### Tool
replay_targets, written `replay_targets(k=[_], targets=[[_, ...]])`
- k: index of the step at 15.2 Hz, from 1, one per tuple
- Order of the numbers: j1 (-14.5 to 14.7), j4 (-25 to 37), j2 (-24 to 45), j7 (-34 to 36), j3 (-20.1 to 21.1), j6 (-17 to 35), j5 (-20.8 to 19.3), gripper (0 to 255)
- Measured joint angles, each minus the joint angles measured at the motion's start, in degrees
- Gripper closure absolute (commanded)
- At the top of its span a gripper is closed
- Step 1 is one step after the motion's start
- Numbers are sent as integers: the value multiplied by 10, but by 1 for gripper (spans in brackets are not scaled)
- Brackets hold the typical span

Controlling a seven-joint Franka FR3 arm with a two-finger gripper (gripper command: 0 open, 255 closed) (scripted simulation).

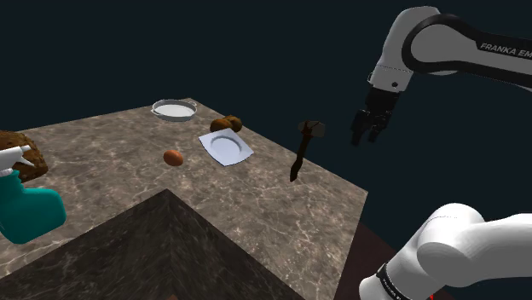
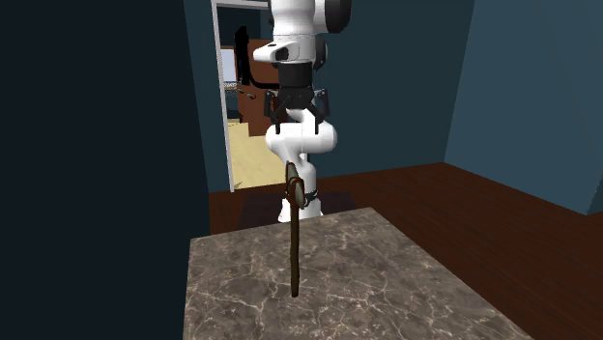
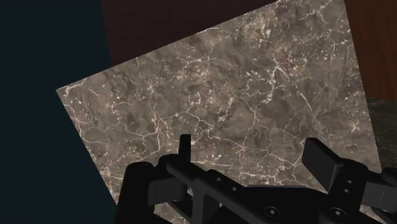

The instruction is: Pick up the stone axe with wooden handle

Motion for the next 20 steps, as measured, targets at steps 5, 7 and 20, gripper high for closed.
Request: replay_targets(k=[5,7,20], targets=[[8,48,76,-21,-6,20,-6,0],[13,80,128,-33,-8,34,-8,0],[30,331,418,-111,-13,40,-14,0]])
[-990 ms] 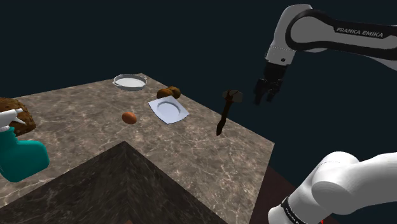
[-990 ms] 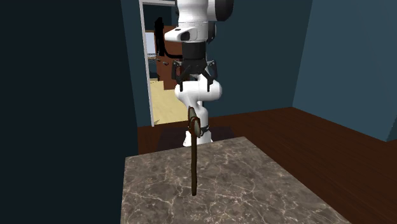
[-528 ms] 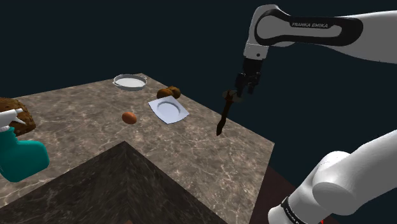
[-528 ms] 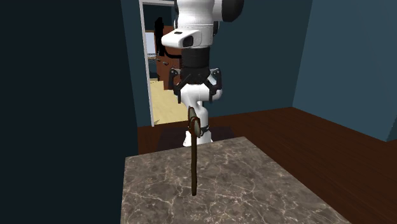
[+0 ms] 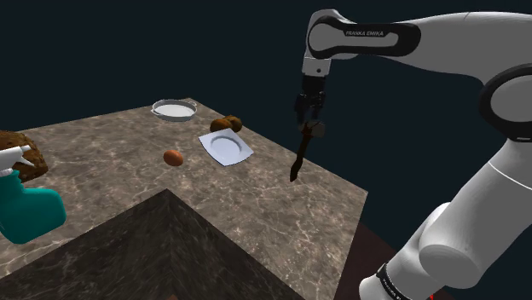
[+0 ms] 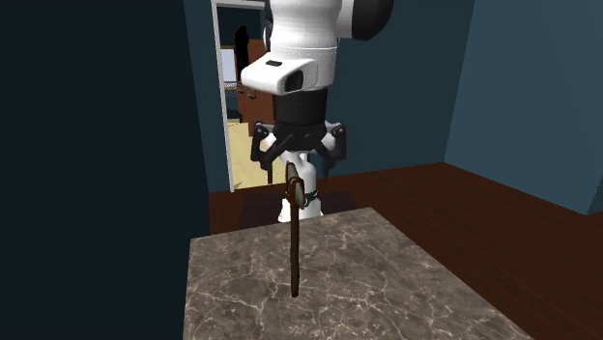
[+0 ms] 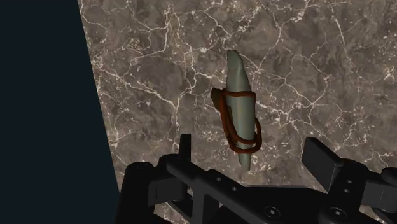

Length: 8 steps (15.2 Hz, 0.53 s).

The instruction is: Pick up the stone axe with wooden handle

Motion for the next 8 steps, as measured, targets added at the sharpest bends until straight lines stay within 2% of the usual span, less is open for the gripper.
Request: replay_targets(k=[6,7,8], targets=[[1,-34,9,1,1,43,0,0],[1,-37,9,1,1,45,0,255],[1,-38,9,1,1,47,0,255]])
